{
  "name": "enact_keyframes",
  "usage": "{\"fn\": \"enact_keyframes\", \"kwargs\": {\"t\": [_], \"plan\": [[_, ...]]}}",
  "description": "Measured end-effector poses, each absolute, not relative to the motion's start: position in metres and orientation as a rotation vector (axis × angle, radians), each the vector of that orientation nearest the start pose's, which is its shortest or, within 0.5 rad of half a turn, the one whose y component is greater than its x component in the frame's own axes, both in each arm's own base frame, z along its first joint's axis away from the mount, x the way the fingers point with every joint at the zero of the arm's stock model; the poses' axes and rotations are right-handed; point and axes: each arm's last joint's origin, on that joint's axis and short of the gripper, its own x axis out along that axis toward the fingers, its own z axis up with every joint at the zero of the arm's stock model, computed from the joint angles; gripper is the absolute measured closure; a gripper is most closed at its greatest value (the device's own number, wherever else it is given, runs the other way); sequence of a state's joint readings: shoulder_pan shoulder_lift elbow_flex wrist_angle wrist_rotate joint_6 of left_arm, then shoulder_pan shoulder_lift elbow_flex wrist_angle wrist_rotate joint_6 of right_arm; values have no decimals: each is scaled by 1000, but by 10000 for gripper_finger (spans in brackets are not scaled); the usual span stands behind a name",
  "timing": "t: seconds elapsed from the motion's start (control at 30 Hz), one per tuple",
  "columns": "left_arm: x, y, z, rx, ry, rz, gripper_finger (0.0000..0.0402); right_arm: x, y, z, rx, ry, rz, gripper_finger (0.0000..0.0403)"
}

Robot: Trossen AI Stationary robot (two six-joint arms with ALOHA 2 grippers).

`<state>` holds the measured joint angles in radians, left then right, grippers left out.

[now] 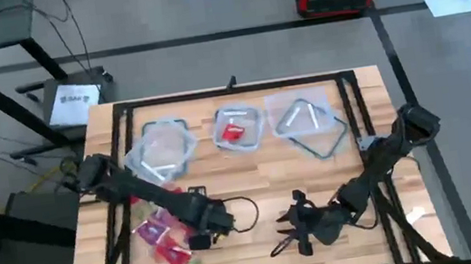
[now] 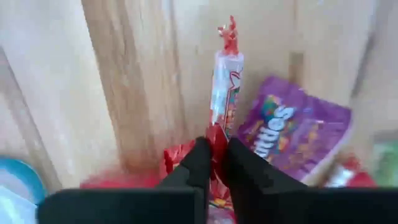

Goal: Sort candy

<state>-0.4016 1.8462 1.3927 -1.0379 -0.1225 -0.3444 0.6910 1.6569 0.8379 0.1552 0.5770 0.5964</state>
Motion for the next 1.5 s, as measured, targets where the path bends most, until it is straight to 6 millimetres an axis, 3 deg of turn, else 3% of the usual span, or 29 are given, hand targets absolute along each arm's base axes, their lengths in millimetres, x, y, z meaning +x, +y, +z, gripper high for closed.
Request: {"fn": "enact_keyframes", "kwargs": {"t": [0.27, 0.43, 0.8, 1.1, 1.27, 1.5], "plan": [[372, -101, 219, 34, 1058, 37, 374, 261, 197, 172, 202, 542, -47, 271], [389, -84, 220, -26, 948, 53, 359, 261, 197, 172, 227, 552, -34, 271], [374, -72, 210, -137, 1160, 97, 269, 261, 197, 172, 228, 554, -33, 271], [365, -72, 200, -125, 1207, 179, 263, 261, 197, 172, 227, 554, -33, 271], [365, -69, 201, 9, 1195, 215, 263, 261, 197, 171, 225, 557, -34, 271], [368, -78, 202, 24, 1153, 142, 263, 261, 197, 171, 220, 563, -36, 271]]}}
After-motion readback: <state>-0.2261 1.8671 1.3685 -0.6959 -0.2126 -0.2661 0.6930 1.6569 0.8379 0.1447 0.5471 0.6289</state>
